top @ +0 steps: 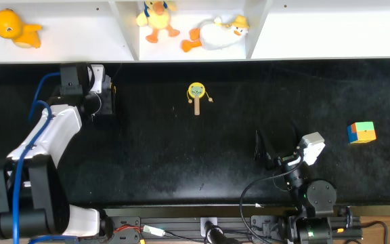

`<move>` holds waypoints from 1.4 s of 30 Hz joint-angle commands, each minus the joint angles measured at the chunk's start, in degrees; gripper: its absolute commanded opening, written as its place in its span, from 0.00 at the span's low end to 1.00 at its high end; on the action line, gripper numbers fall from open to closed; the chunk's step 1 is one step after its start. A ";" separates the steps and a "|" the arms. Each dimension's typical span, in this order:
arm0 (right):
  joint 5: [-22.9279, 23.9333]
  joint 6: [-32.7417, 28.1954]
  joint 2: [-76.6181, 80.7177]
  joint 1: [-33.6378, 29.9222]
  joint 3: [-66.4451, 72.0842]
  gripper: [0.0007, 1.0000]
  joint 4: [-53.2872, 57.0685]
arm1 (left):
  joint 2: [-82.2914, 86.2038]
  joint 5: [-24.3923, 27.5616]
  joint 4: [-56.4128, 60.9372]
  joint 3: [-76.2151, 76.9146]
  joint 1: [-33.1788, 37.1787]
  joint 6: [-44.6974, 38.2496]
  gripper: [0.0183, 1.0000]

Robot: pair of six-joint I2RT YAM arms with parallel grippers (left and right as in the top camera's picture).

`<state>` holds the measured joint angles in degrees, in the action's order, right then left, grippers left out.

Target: Store Toys

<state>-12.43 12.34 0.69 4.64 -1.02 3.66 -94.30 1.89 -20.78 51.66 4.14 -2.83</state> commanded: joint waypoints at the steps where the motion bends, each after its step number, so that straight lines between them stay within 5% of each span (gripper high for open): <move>1: 0.46 -0.15 -0.48 0.48 0.74 1.00 -0.24 | 5.01 0.76 -5.03 3.48 -0.15 1.86 0.48; 6: 0.46 -0.17 -0.48 0.48 0.76 1.00 -0.24 | 14.91 0.50 -9.51 4.07 -0.15 1.81 0.45; 30: 0.46 -0.15 -0.48 0.48 0.74 1.00 -0.24 | 3.39 0.13 25.77 4.85 -0.15 -0.13 0.38; 42: 0.46 -0.17 -0.48 0.48 0.74 1.00 -0.24 | -3.80 1.03 26.27 11.93 -0.15 -0.13 0.38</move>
<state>-12.43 12.36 0.69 4.67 -1.02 3.68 -96.33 1.91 5.08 60.34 4.14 -2.04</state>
